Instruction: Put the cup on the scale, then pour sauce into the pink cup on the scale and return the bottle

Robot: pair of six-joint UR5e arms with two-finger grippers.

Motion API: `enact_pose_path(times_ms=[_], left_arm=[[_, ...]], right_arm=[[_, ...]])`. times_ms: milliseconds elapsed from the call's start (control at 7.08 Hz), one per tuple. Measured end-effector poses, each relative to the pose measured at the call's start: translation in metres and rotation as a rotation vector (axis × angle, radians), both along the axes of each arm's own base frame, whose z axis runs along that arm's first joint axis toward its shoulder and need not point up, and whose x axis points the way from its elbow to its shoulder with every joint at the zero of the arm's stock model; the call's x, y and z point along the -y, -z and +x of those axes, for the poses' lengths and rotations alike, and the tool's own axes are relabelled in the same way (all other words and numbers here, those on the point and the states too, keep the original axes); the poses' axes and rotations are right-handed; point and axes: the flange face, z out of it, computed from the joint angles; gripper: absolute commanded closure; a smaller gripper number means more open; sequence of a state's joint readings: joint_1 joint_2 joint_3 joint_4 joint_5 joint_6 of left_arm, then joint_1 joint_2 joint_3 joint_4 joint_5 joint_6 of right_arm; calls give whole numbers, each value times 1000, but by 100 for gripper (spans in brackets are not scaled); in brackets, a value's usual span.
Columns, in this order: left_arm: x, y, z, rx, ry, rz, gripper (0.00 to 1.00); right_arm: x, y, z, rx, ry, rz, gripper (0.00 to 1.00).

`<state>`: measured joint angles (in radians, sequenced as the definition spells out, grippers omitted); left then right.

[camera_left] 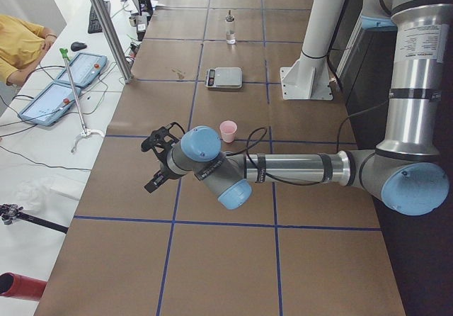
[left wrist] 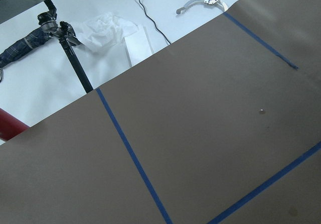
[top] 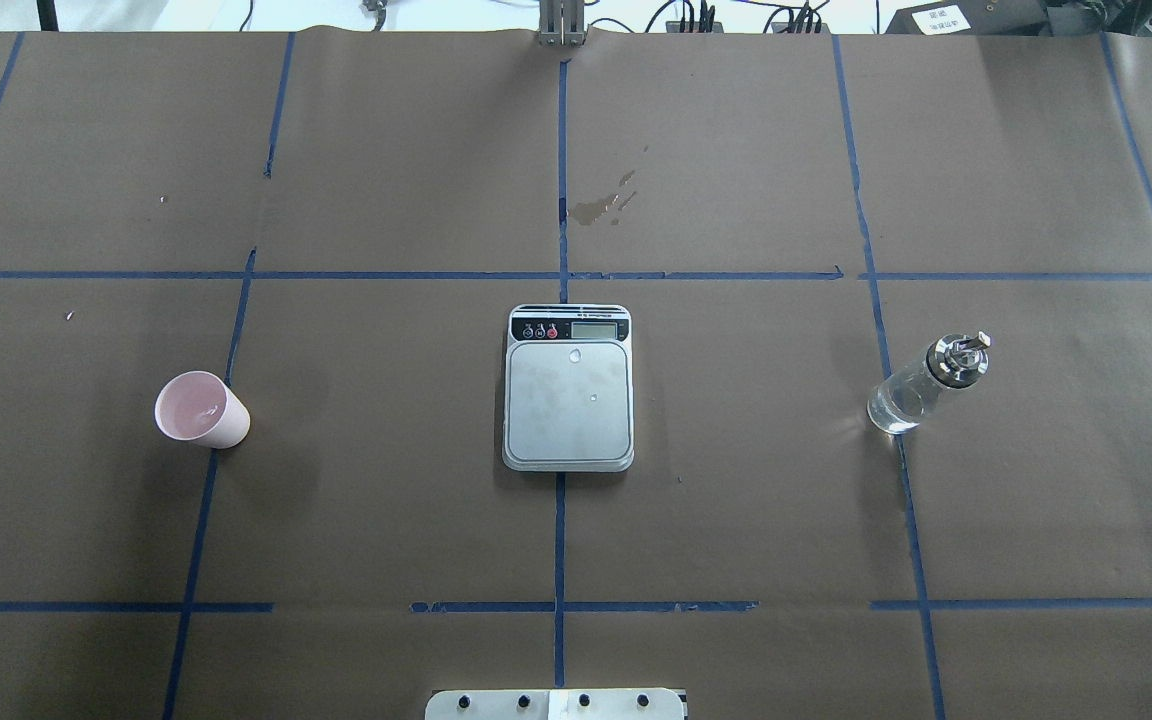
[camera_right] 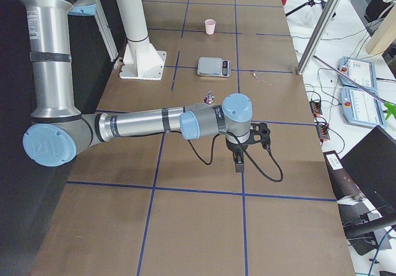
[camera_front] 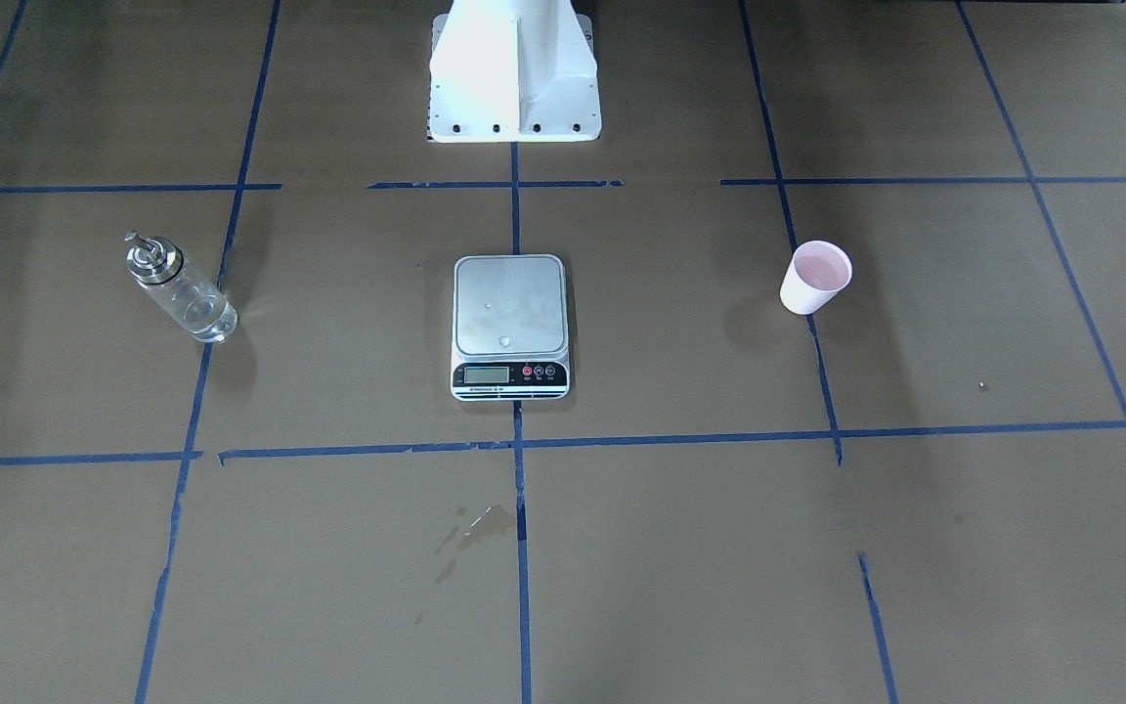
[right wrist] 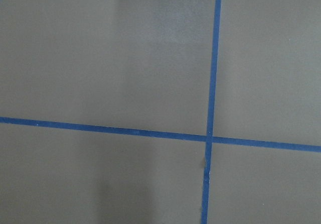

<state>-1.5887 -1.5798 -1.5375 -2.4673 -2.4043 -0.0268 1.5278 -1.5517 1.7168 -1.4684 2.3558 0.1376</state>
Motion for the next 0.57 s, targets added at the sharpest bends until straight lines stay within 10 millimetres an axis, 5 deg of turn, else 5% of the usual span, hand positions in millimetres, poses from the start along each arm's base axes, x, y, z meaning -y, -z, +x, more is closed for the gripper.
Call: enact_pose_path(times_ms=[141,565], left_arm=[[0,7,20,-32,-23,6,0],[-16,63,145,-193,-25,-173,0]], right_arm=[[-1,5,-1,19,-4,28,0],[-3,5,-2,34,-12,62,0]])
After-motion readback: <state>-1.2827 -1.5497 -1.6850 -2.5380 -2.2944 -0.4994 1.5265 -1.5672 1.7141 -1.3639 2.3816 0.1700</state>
